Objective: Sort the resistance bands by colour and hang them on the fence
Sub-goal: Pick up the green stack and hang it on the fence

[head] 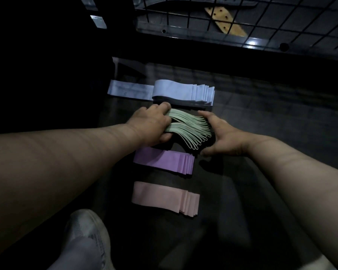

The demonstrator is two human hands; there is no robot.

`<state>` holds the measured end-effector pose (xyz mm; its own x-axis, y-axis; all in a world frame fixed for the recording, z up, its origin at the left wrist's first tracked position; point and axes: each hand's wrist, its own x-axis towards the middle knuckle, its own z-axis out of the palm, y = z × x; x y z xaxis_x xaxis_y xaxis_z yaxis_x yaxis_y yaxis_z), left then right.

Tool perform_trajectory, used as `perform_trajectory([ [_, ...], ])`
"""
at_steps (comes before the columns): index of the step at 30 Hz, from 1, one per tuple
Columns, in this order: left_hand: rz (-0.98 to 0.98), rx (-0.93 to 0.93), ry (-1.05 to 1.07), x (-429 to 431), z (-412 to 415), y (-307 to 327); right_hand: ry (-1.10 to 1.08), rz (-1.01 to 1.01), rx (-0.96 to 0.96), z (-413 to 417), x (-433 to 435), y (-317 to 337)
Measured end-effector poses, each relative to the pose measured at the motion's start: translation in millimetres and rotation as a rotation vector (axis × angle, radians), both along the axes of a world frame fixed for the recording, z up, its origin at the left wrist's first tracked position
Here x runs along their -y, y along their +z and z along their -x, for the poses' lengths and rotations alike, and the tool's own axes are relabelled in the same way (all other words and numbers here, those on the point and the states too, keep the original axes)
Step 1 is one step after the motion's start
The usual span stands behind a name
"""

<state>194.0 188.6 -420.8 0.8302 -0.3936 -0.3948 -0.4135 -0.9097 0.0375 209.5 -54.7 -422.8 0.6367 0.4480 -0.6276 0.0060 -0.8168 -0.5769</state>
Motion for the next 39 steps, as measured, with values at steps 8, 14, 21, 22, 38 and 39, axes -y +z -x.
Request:
perform_trajectory([
  [8,-0.003,0.001,0.004,2.8,-0.8,3.4,-0.111,-0.005,0.220,22.3,-6.3,-9.2],
  [14,0.075,-0.003,0.017,-4.2,-0.2,2.0,-0.146,-0.063,0.232,19.4,-2.2,-12.9],
  [21,0.051,-0.032,-0.076,-16.2,-2.9,2.3,-0.153,-0.089,0.220,16.9,-4.1,-11.3],
  [22,0.043,-0.033,-0.094,-17.6,-3.7,3.0,-0.156,-0.085,0.218,16.6,-4.4,-11.0],
  [38,-0.085,-0.114,-0.237,-3.7,-14.4,25.8,0.101,0.071,0.545,17.0,-49.6,11.2],
  [39,-0.094,-0.105,-0.254,-4.1,-13.4,26.0,0.113,0.108,0.545,15.2,-56.2,11.6],
])
